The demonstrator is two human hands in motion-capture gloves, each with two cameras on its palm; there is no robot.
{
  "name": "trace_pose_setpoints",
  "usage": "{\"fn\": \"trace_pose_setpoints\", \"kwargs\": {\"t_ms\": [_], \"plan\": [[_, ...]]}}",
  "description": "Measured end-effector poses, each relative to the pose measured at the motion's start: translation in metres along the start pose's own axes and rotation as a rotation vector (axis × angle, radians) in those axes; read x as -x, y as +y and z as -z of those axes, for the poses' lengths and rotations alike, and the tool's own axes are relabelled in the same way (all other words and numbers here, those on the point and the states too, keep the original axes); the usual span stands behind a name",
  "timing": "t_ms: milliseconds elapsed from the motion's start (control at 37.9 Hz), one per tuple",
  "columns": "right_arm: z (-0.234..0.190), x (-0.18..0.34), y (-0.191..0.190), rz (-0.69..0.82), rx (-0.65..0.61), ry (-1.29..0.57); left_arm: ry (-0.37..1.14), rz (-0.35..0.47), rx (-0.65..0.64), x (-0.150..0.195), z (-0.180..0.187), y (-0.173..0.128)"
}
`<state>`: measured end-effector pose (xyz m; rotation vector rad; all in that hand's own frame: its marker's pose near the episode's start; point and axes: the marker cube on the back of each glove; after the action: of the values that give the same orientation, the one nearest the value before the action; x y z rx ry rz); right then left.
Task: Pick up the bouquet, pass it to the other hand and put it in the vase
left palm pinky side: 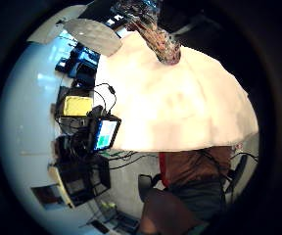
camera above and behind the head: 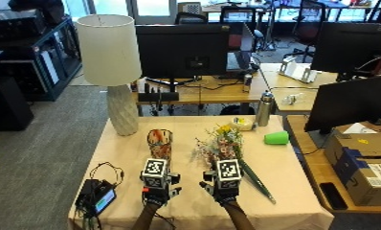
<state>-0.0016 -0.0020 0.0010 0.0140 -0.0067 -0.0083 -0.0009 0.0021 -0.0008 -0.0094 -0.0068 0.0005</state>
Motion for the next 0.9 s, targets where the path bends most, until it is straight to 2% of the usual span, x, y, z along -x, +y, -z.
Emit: {"fn": "trace_pose_setpoints", "kwargs": {"t_ms": [317, 423, 555, 898], "plan": [[0.000, 0.006, 0.002, 0.021, 0.010, 0.018, 0.031, -0.016, 0.011, 0.000, -0.009, -0.004], [0.006, 0.001, -0.017, 0.017, -0.132, 0.070, 0.038, -0.021, 0.008, -0.002, -0.010, -0.004], [-0.007, 0.007, -0.001, 0.031, 0.011, 0.021, 0.039, -0.023, 0.012, 0.000, -0.008, -0.002], [-0.004, -0.011, -0.005, 0.024, 0.021, -0.007, 0.055, -0.023, 0.000, 0.002, -0.001, 0.002]]}}
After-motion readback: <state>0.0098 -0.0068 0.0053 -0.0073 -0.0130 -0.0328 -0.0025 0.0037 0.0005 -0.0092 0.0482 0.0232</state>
